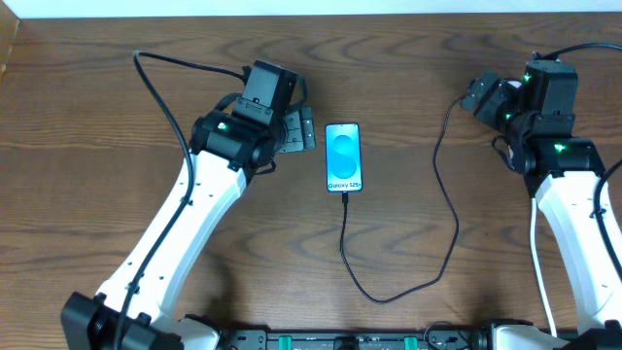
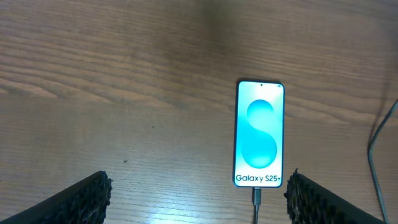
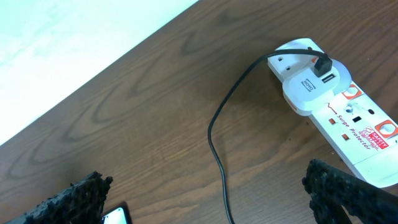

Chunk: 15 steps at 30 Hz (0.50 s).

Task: Plug charger to phone and switch on socket
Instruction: 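Retract the left gripper back from the phone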

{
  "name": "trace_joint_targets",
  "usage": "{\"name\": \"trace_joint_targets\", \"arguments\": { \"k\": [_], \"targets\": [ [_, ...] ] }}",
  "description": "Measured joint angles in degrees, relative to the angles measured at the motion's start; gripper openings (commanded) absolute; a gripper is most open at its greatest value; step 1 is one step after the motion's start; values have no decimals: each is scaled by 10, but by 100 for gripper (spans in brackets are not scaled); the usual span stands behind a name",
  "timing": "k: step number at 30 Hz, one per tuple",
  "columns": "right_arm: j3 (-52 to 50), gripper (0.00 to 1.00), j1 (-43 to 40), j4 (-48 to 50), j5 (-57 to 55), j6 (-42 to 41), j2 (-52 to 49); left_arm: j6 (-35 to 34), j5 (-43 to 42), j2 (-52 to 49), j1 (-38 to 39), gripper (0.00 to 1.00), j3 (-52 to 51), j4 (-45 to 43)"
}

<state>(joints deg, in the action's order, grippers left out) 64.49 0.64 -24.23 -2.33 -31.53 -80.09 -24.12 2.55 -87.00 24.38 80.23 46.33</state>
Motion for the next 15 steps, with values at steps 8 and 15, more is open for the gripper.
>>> {"name": "trace_joint_targets", "arguments": {
  "k": [8,15],
  "targets": [
    [0,99,0,-7,0,0,0,2,33,55,0,90,0,40],
    [0,99,0,-7,0,0,0,2,49,177,0,90,0,60]
  ]
}}
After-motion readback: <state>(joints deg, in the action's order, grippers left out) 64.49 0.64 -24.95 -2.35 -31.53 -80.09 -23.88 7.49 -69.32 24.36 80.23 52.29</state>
